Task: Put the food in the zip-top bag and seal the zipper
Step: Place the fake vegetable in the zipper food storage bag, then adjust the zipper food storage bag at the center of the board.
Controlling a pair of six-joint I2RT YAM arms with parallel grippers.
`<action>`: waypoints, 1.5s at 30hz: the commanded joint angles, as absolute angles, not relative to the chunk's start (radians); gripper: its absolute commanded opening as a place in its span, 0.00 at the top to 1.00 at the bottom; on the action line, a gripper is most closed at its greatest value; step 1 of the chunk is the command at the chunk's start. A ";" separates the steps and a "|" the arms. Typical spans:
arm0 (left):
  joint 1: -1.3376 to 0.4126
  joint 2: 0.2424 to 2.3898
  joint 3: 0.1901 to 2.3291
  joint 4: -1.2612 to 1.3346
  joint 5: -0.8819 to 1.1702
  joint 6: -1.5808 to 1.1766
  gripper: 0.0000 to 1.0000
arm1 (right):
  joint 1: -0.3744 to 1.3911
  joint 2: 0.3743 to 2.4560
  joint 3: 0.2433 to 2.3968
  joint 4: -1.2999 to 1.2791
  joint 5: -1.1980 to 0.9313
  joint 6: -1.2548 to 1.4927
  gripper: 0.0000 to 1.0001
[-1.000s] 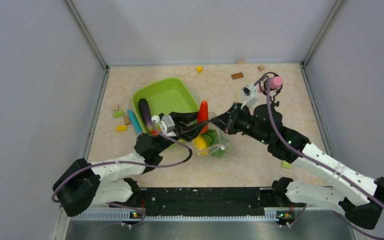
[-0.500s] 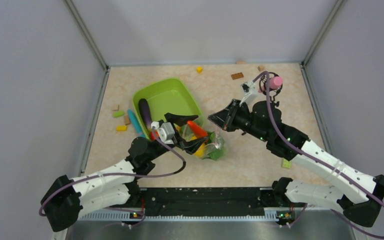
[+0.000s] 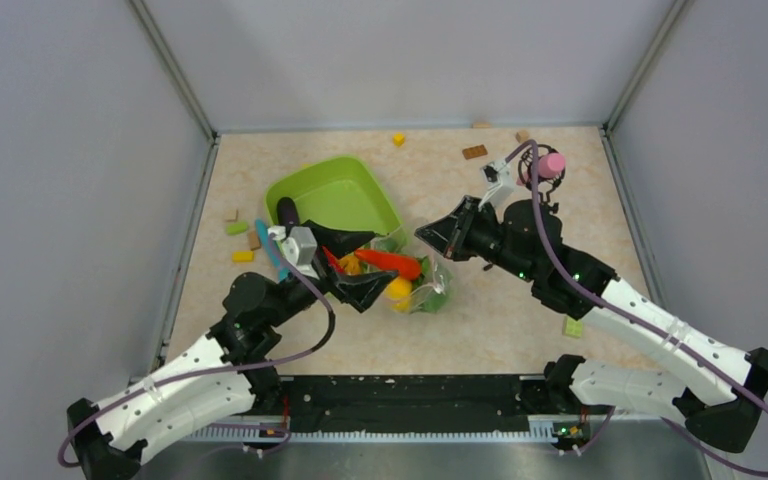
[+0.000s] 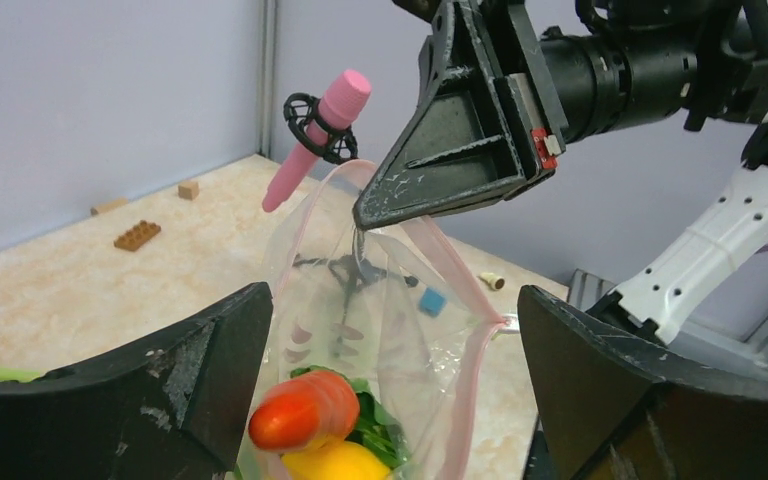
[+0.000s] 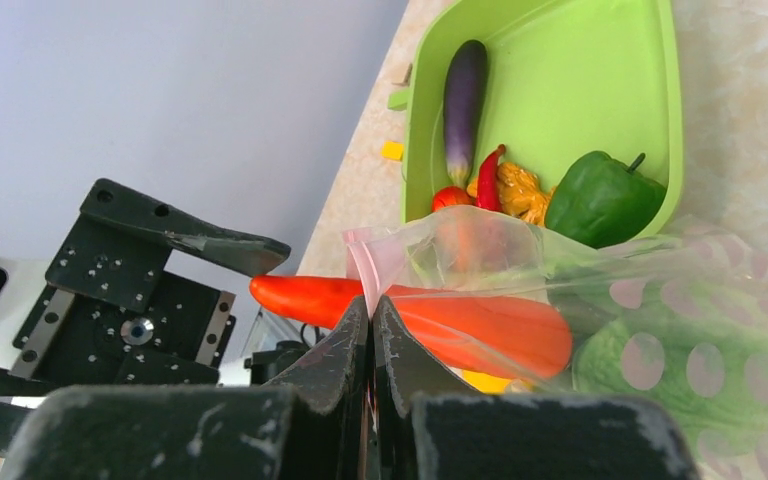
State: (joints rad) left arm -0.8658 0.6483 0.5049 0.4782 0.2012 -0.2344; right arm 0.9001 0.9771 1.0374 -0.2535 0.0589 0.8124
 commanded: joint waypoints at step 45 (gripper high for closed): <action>-0.870 0.910 1.031 -0.177 -0.022 -0.503 1.00 | 0.890 0.877 1.023 -0.273 0.095 0.496 1.00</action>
State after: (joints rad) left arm -0.8665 0.8440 0.8524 -0.1921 -0.0448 -0.5777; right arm 0.8974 0.9310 0.9897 -0.2577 0.0544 0.5632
